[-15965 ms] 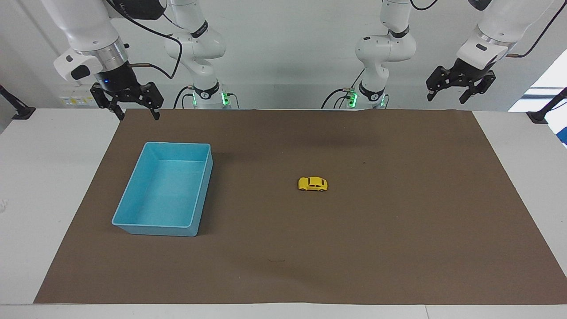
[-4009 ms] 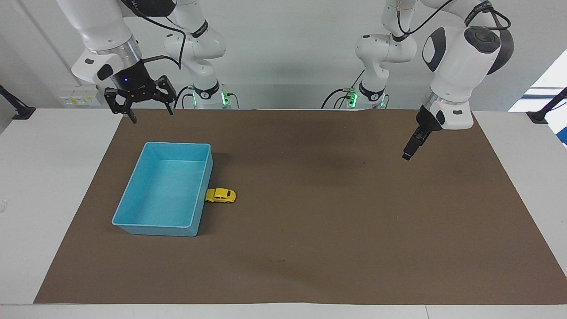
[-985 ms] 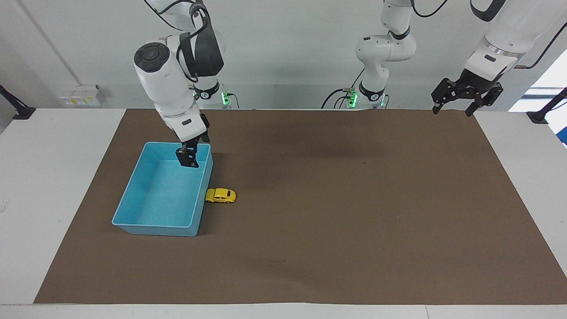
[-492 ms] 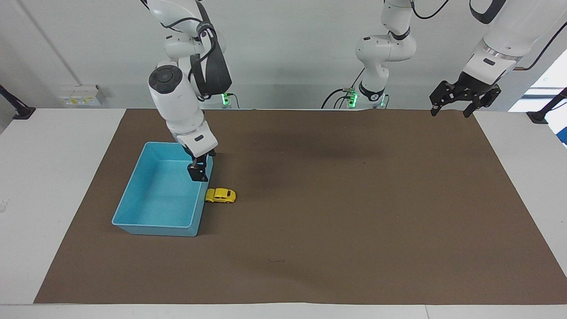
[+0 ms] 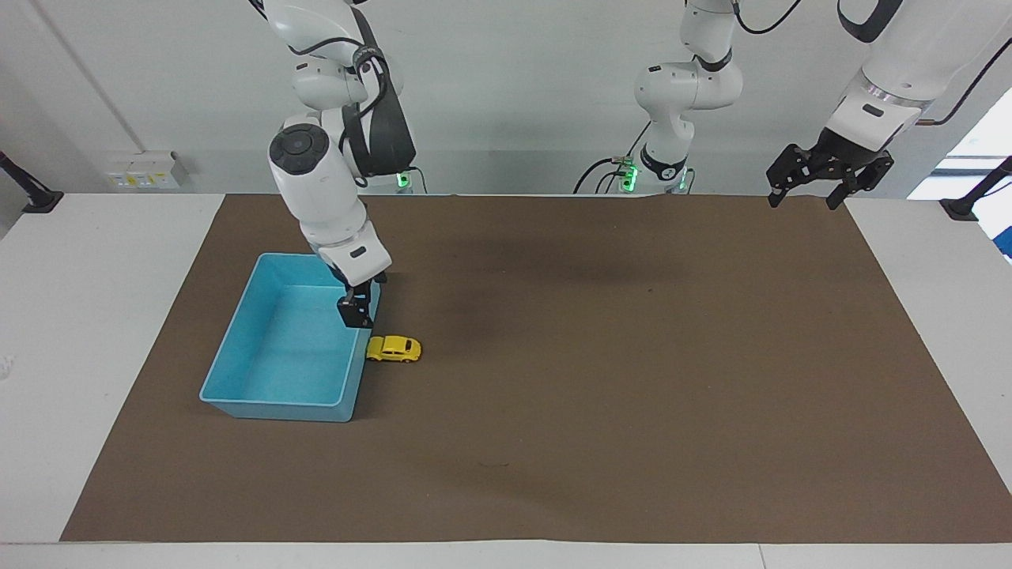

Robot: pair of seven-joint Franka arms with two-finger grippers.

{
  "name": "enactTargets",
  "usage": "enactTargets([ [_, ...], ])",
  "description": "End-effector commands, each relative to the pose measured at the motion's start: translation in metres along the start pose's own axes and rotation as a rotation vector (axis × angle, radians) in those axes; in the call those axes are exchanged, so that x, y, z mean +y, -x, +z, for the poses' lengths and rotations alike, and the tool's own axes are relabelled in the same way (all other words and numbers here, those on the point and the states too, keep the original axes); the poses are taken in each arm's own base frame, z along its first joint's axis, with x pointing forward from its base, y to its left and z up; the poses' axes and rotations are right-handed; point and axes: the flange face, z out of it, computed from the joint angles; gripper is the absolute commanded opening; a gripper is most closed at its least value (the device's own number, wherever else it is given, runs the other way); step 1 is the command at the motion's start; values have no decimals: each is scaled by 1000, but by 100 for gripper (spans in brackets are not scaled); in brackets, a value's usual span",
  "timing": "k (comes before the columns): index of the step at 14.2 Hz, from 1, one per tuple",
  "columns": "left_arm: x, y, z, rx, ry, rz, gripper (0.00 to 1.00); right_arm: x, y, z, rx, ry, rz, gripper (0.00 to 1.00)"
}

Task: Wind up and store yellow beetle car
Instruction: 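Lower the right gripper onto the car beside the box rim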

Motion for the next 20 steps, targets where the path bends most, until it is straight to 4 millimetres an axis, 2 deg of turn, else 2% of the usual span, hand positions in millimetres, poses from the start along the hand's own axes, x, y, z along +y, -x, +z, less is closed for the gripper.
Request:
enactTargets([
  [1,1,0,-4,12,1,-10,100,0,-2,8,-4,10,-40,100],
  [5,-2,-1,-6,23,-1,16,100,1,-3,28,-14,8,-54,100],
  [9,-1,-4,-1,7,-12,55,100,-2,-6,40,-39,14,-90,100],
  [14,1,-1,-1,3,-17,58,100,-4,-4,83,-37,17,-89,100],
  [18,-5,0,-3,7,-15,40,100,-3,-4,89,-37,16,-90,100],
  [20,-10,1,-4,7,-15,31,100,-3,-3,99,-35,21,-91,100],
])
